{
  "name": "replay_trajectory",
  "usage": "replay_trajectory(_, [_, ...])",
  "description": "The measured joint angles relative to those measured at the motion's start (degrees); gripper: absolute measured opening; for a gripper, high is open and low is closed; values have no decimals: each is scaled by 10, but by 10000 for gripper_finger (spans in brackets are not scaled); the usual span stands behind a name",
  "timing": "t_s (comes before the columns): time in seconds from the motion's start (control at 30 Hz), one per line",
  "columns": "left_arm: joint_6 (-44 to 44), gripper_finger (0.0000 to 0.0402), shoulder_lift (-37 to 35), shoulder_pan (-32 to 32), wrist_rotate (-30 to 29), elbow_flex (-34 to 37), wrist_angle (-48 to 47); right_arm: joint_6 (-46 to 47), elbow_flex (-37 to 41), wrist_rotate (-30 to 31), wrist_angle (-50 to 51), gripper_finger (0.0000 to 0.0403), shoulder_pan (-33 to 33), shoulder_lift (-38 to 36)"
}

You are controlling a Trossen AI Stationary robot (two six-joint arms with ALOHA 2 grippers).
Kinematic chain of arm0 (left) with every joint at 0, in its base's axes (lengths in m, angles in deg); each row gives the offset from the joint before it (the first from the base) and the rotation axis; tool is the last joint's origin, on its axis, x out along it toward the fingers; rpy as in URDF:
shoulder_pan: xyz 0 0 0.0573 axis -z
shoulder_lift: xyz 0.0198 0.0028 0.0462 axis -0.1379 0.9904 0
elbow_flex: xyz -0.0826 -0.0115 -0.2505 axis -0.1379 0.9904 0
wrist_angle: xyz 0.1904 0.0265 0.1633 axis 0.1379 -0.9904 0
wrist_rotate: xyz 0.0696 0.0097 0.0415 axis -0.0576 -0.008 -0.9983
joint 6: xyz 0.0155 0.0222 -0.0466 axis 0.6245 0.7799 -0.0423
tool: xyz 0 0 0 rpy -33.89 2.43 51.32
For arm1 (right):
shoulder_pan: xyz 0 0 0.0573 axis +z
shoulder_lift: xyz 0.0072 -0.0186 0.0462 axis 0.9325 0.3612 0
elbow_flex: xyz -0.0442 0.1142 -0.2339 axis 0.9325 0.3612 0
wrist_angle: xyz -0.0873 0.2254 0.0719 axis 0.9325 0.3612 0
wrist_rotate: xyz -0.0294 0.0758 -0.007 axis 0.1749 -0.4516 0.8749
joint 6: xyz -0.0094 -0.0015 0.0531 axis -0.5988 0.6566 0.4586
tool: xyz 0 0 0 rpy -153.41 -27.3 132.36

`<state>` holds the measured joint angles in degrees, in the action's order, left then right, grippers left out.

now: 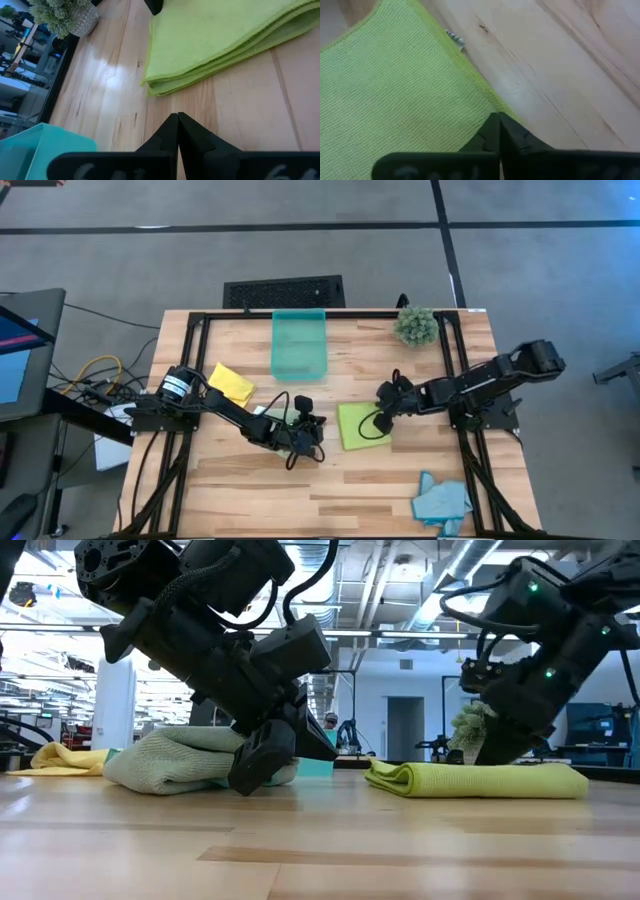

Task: Fold microfiber towels
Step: Fold the light green microfiber cloth

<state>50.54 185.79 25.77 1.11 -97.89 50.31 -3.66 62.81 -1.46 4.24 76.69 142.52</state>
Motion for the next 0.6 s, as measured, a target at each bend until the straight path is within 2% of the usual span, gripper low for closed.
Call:
replay_trajectory(0.13, [0, 0, 0, 0, 3, 0, 0, -4, -12, 6, -3, 30, 0, -29])
replay_trajectory(0.3, [0, 0, 0, 0, 4, 0, 0, -18, -14, 8, -61, 16, 4, -40])
replay_trajectory(0.43, [0, 0, 0, 0, 6, 0, 0, -31, -14, 6, -124, 8, 8, 10])
replay_trajectory(0.6, [0, 0, 0, 0, 6, 0, 1, -14, -14, 19, -147, 16, 7, 89])
